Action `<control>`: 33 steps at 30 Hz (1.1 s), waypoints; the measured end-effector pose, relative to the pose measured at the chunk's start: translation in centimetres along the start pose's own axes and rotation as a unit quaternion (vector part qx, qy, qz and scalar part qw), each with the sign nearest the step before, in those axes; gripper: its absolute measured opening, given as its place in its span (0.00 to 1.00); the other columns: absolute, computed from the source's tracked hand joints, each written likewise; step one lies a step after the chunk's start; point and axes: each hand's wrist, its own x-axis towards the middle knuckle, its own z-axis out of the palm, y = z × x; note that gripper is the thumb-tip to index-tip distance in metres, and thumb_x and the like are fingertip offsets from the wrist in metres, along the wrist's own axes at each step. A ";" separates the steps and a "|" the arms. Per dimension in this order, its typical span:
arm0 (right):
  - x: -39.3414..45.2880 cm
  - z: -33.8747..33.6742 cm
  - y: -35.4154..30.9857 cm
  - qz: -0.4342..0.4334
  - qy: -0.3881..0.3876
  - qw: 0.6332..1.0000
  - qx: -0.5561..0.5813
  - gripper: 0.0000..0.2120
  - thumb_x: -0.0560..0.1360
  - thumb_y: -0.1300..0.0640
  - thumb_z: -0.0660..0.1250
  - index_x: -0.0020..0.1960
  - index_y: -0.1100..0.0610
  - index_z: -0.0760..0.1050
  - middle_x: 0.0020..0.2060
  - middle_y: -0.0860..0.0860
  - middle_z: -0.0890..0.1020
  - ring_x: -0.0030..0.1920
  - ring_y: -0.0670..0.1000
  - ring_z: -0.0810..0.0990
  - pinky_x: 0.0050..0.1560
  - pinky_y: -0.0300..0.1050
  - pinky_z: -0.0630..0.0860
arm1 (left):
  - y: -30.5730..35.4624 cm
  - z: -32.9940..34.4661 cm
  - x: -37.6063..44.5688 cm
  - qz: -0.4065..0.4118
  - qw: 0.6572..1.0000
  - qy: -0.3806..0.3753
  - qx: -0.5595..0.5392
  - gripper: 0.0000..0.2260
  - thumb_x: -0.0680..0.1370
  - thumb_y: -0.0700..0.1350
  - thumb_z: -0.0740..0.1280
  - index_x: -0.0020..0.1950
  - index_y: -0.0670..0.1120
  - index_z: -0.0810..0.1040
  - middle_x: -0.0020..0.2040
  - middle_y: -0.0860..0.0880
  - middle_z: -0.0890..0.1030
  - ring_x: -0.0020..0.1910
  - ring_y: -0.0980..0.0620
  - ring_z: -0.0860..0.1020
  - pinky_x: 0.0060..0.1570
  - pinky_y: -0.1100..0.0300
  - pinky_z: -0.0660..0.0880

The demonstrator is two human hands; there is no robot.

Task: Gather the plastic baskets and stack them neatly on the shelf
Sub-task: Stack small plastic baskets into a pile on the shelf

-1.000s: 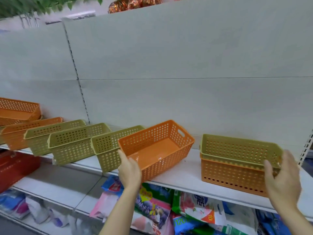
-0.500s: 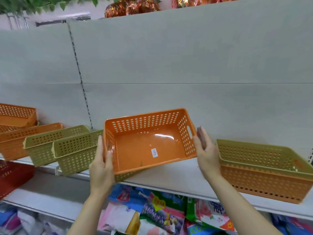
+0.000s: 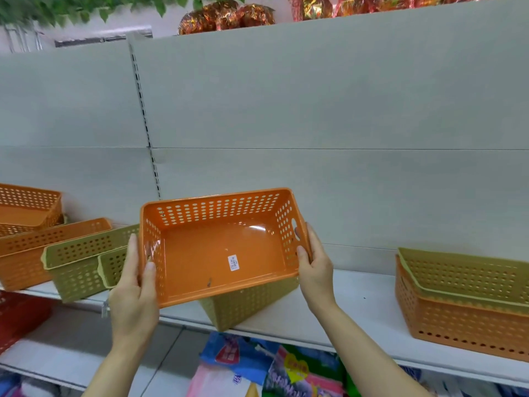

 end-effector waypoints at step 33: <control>3.0 -20.9 -1.6 -0.018 0.302 0.953 -0.007 0.24 0.81 0.62 0.58 0.70 0.37 0.67 0.65 0.46 0.77 0.64 0.46 0.76 0.61 0.52 0.76 | -0.2 15.9 -2.1 -0.197 0.952 0.012 -0.233 0.26 0.86 0.36 0.56 0.84 0.51 0.57 0.81 0.53 0.63 0.80 0.52 0.61 0.78 0.52 0.60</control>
